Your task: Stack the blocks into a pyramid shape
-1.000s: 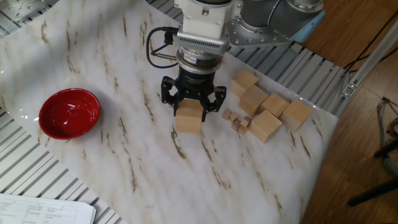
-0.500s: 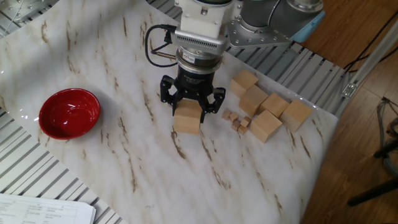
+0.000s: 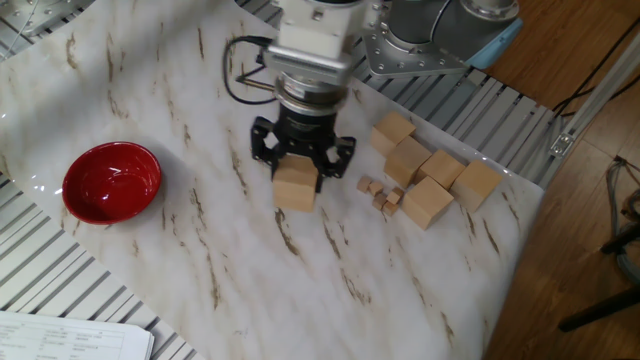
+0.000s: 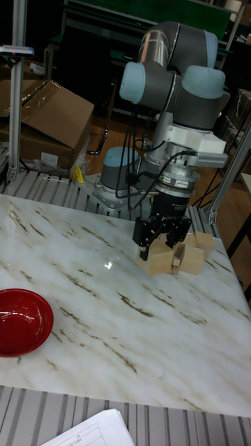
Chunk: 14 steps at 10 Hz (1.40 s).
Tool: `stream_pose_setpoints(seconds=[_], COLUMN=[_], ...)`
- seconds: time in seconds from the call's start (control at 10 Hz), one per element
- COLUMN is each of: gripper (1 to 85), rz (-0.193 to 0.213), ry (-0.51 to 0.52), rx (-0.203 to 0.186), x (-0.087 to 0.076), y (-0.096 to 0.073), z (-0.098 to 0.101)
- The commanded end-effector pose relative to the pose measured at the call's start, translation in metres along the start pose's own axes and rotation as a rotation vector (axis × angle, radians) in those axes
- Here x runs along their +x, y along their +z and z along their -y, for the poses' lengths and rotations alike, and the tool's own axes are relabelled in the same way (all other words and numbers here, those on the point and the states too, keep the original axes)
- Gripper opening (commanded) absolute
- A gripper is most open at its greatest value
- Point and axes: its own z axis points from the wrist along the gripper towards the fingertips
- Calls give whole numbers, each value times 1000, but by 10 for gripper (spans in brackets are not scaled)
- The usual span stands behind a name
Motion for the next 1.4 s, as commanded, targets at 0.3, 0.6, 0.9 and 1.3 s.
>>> stream_pose_setpoints(seconds=[0.3,0.6,0.9,1.3], gripper=[10,10,10,10], rz=[-70,-59,-36,79], ry=[-139,-307,-622,-642], rx=[-52,-48,23,-2], x=[-5,5,13,-18], y=[-19,-10,-6,19], z=[78,109,140,120])
